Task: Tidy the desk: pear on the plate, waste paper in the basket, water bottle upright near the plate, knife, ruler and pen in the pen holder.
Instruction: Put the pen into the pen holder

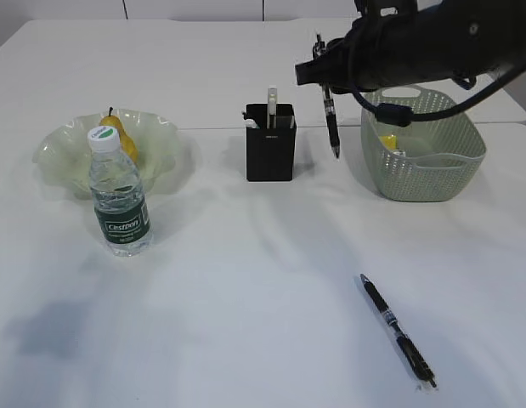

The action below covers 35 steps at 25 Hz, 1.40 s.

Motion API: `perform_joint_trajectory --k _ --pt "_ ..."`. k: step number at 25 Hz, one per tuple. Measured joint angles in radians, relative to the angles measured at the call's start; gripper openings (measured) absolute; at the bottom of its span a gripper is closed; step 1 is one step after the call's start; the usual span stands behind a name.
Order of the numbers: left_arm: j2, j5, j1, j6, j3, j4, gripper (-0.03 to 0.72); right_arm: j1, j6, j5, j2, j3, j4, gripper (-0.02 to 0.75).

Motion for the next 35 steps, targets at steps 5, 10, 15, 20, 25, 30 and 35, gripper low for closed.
perform_joint_trajectory --k 5,10,15,20,25,30,35 --pt "0.000 -0.011 0.000 0.000 0.000 0.000 0.393 0.000 0.000 -0.210 0.067 0.000 0.000 0.084" --pt "0.000 -0.017 0.000 0.000 0.000 0.000 0.393 0.000 -0.002 -0.344 0.142 -0.027 -0.006 0.084" --pt "0.000 -0.017 -0.001 0.000 0.000 -0.004 0.393 0.000 -0.002 -0.357 0.209 -0.134 -0.038 0.084" --pt "0.000 -0.017 0.000 0.000 0.000 -0.008 0.393 0.000 -0.002 -0.371 0.274 -0.248 -0.042 0.084" --pt "0.000 -0.018 -0.001 0.000 0.000 -0.008 0.393 0.000 0.006 -0.377 0.330 -0.306 -0.042 0.084" --pt "0.000 -0.020 0.000 0.000 0.000 -0.008 0.393 0.000 0.034 -0.440 0.380 -0.319 -0.042 0.084" --pt "0.000 -0.020 -0.001 0.000 0.000 -0.010 0.393 0.000 0.058 -0.468 0.440 -0.348 -0.042 0.084"
